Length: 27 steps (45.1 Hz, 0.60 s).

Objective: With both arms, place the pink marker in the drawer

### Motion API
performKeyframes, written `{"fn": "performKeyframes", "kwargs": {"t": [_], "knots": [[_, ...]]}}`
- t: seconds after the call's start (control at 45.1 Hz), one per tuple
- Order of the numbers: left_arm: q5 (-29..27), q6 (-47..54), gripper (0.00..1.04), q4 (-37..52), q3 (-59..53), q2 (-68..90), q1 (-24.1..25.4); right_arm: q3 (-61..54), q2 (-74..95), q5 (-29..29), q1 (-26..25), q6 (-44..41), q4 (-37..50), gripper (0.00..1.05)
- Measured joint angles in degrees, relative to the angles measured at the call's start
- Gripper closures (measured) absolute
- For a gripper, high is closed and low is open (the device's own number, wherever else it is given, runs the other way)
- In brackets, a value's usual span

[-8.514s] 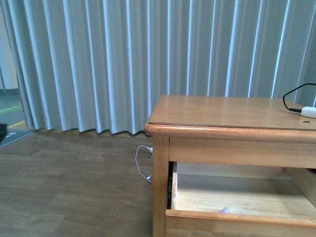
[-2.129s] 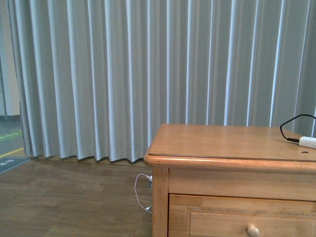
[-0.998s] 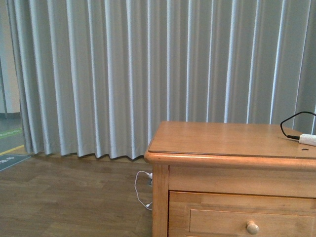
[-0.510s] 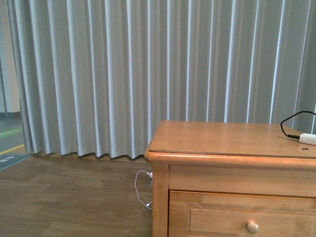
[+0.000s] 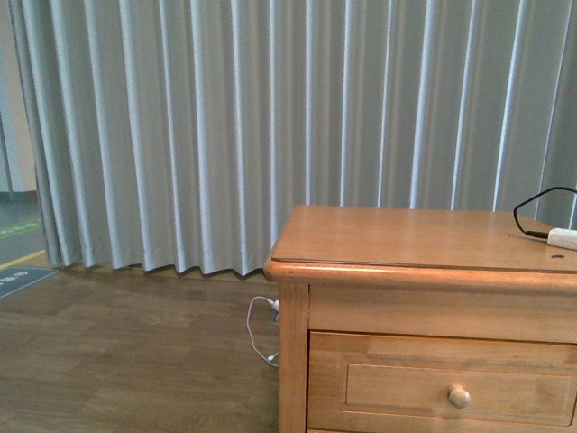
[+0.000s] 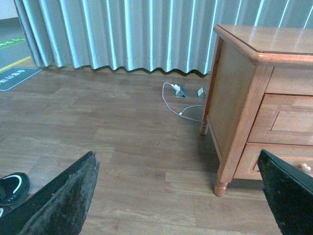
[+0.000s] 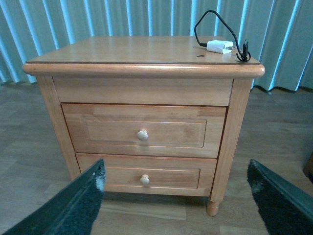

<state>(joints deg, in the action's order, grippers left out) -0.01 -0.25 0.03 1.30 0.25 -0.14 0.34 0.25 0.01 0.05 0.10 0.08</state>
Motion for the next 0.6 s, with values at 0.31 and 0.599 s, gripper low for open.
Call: {"fn": "performKeyframes", "kwargs": {"t": [0.31,0.599], "knots": [[0.00,0.00,0.06,0.00,0.00,0.00,0.00,0.00,0.00,0.02,0.00,0.04,0.00,0.09],[0.00,0.00,0.06,0.00,0.00,0.00,0.00,0.00,0.00,0.02,0.00,0.04,0.00,0.09]]}}
